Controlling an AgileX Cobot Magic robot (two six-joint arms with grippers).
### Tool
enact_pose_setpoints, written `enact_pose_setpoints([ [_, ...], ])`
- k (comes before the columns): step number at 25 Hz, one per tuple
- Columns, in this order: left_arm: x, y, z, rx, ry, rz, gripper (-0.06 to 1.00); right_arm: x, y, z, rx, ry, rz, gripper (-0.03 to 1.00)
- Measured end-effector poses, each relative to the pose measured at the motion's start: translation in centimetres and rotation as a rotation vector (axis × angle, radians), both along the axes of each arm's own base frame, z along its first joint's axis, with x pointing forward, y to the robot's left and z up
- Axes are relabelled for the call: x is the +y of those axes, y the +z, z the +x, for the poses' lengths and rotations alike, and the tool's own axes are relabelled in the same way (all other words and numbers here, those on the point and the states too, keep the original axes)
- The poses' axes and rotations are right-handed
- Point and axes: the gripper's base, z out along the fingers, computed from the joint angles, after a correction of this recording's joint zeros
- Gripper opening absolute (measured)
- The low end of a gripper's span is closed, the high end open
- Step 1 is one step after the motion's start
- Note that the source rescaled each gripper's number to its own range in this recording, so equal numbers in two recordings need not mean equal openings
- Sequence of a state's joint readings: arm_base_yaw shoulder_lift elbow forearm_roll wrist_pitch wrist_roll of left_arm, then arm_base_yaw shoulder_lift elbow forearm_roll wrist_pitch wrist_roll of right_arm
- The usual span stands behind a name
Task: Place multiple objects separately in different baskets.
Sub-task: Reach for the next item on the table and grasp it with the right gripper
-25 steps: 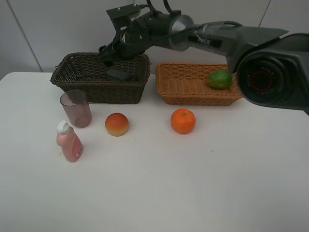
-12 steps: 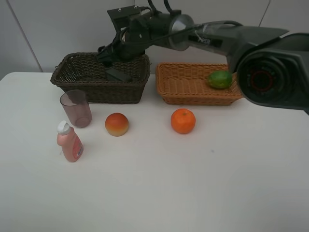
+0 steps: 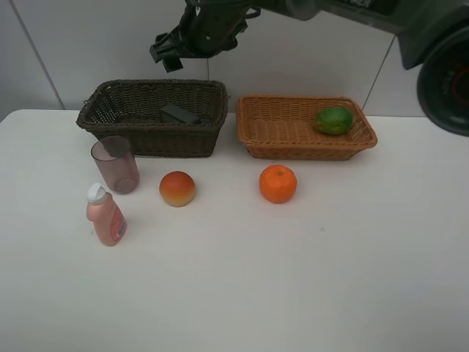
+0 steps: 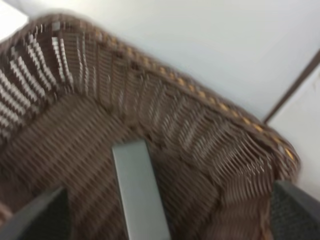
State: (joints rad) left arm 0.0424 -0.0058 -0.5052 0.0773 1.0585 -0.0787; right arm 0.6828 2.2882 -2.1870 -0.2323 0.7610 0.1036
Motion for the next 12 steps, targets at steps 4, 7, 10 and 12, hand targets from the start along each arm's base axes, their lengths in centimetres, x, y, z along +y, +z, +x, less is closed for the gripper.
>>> enact_pose_setpoints([
  [4, 0.0, 0.0, 0.0, 0.000, 0.000, 0.000, 1.00, -0.9, 0.7, -1.1, 0.084, 0.014, -0.090, 0.78],
  [7, 0.0, 0.0, 0.0, 0.000, 0.000, 0.000, 1.00, -1.5, 1.2, -1.8, 0.145, 0.005, -0.120, 0.78],
  [10, 0.0, 0.0, 0.0, 0.000, 0.000, 0.000, 1.00, -2.1, 1.7, -2.5, 0.192, -0.009, -0.153, 0.78],
  [12, 0.0, 0.0, 0.0, 0.000, 0.000, 0.000, 1.00, -2.4, 1.8, -2.8, 0.222, -0.018, -0.176, 0.78],
])
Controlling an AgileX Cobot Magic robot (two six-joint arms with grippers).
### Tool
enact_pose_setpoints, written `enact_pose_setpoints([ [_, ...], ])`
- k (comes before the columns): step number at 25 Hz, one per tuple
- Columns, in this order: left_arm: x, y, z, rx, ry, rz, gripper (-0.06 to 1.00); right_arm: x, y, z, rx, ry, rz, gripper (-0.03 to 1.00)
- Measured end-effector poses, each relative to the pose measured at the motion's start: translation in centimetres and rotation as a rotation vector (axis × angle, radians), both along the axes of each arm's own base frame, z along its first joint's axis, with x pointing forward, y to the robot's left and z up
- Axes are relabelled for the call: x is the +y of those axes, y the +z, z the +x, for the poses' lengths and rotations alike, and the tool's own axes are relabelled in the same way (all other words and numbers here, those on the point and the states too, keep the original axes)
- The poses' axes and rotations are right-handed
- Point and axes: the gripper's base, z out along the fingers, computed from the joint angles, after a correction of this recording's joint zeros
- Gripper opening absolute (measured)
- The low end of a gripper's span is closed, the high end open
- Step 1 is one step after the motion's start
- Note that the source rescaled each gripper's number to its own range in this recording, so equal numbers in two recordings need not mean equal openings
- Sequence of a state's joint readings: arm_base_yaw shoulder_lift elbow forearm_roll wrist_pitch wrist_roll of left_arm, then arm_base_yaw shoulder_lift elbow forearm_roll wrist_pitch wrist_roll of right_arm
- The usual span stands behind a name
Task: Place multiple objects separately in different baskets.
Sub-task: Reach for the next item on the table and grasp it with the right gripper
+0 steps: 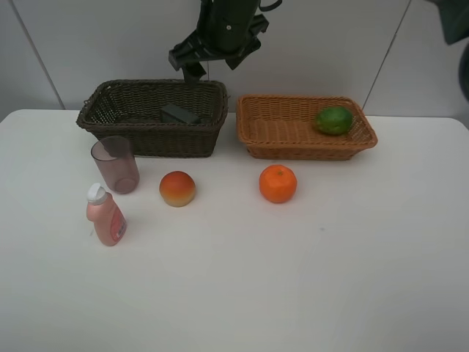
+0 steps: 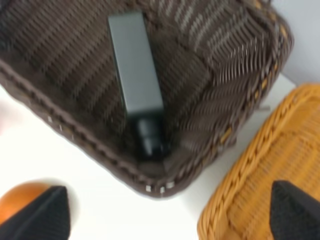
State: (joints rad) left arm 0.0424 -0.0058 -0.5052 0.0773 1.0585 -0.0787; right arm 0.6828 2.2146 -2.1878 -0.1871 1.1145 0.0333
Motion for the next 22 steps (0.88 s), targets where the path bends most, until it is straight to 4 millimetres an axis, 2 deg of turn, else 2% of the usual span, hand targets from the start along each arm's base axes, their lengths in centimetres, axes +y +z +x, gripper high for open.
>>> enact_pose_setpoints([
  [7, 0.00, 0.00, 0.00, 0.000, 0.000, 0.000, 1.00, -0.58, -0.43, -0.61, 0.081, -0.019, -0.063, 0.78],
  [22, 0.00, 0.00, 0.00, 0.000, 0.000, 0.000, 1.00, -0.58, -0.51, -0.66, 0.122, -0.069, -0.004, 0.78],
])
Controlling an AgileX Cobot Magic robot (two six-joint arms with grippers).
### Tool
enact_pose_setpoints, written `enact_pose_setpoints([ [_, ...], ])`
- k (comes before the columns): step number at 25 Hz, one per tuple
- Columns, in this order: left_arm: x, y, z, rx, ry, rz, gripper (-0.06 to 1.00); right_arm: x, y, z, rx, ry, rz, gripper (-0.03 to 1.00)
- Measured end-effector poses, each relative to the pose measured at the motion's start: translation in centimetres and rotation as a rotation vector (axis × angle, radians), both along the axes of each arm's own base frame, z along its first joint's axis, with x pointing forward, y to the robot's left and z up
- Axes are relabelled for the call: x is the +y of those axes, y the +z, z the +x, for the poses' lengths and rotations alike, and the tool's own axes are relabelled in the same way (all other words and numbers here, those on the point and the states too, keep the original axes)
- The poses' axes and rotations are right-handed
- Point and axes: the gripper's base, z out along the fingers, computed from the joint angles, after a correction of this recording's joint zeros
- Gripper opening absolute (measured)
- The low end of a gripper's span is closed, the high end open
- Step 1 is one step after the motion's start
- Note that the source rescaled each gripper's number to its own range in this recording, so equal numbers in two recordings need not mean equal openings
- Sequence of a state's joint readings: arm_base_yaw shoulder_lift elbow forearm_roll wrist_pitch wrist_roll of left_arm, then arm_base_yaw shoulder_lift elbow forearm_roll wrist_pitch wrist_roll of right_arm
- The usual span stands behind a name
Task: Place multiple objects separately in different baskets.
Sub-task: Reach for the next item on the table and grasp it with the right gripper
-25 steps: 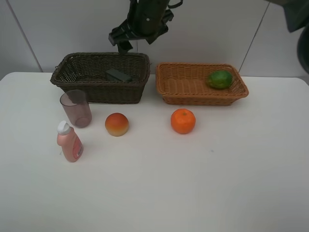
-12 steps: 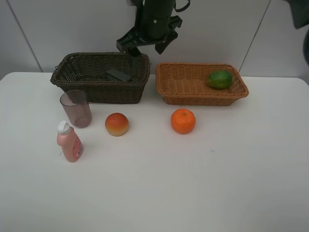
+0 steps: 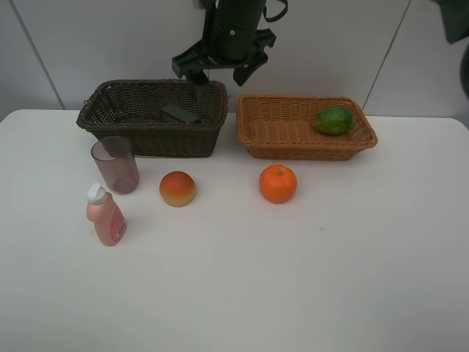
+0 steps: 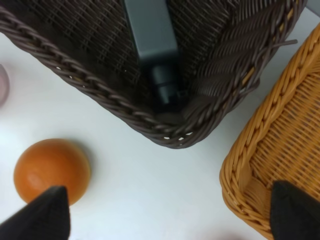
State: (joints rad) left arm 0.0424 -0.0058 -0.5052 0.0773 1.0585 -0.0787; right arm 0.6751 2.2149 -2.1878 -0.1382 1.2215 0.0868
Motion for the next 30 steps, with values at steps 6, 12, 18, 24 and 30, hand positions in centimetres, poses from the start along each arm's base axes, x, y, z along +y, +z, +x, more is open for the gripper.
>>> enact_pose_setpoints([
  [6, 0.0, 0.0, 0.0, 0.000, 0.000, 0.000, 1.00, -1.2, -1.1, 0.7, 0.029, -0.028, -0.022, 0.78],
  [12, 0.0, 0.0, 0.0, 0.000, 0.000, 0.000, 1.00, -1.9, -3.1, 0.6, 0.089, -0.039, -0.062, 0.78],
  [18, 0.0, 0.0, 0.0, 0.000, 0.000, 0.000, 1.00, -2.0, -3.6, 0.4, 0.127, -0.060, -0.043, 0.78],
  [24, 0.0, 0.0, 0.0, 0.000, 0.000, 0.000, 1.00, -2.5, -3.6, 0.8, 0.156, -0.111, 0.004, 0.78],
  [30, 0.0, 0.0, 0.0, 0.000, 0.000, 0.000, 1.00, -3.0, -1.4, 0.2, 0.157, -0.124, 0.079, 0.78],
])
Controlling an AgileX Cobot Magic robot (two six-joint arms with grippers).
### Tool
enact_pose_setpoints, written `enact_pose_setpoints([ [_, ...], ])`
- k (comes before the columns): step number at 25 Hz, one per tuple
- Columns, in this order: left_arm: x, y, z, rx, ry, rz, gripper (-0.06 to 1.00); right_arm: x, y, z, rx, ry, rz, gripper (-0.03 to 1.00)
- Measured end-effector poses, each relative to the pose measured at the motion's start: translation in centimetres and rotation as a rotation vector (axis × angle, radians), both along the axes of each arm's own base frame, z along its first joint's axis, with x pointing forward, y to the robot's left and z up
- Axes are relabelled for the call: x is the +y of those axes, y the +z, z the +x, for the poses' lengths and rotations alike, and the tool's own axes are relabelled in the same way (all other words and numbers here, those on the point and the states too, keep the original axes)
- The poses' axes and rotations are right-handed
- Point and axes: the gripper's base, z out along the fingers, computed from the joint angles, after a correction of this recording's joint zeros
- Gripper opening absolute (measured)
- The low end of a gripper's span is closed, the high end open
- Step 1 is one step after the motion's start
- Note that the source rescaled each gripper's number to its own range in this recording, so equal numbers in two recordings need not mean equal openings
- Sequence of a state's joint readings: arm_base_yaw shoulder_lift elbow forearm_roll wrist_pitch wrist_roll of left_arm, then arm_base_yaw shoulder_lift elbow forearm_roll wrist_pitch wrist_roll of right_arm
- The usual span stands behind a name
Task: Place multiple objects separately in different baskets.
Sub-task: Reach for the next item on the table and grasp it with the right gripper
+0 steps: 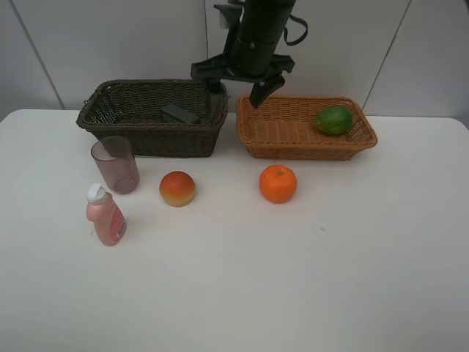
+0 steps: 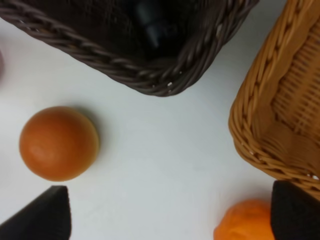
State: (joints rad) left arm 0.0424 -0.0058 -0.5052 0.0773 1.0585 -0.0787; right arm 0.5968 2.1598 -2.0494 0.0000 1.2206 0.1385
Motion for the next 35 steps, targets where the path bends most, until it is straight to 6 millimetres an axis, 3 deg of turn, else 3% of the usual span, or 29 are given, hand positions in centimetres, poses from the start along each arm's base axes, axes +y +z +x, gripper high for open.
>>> enact_pose_setpoints([
  [5, 0.0, 0.0, 0.0, 0.000, 0.000, 0.000, 1.00, -3.5, 3.0, -1.8, -0.048, -0.030, -0.042, 0.78],
  [11, 0.0, 0.0, 0.0, 0.000, 0.000, 0.000, 1.00, -7.2, 0.7, -4.5, 0.009, -0.053, -0.125, 0.78],
  [16, 0.0, 0.0, 0.0, 0.000, 0.000, 0.000, 1.00, -7.6, -1.3, -5.5, 0.015, -0.112, -0.089, 0.78],
  [24, 0.0, 0.0, 0.0, 0.000, 0.000, 0.000, 1.00, -7.1, -2.1, -5.1, 0.042, -0.200, 0.010, 0.78],
  [30, 0.0, 0.0, 0.0, 0.000, 0.000, 0.000, 1.00, -6.6, -6.6, -4.1, 0.125, -0.229, -0.048, 0.78],
  [35, 0.0, 0.0, 0.0, 0.000, 0.000, 0.000, 1.00, -6.8, -7.5, -3.6, 0.095, -0.222, -0.094, 0.84],
])
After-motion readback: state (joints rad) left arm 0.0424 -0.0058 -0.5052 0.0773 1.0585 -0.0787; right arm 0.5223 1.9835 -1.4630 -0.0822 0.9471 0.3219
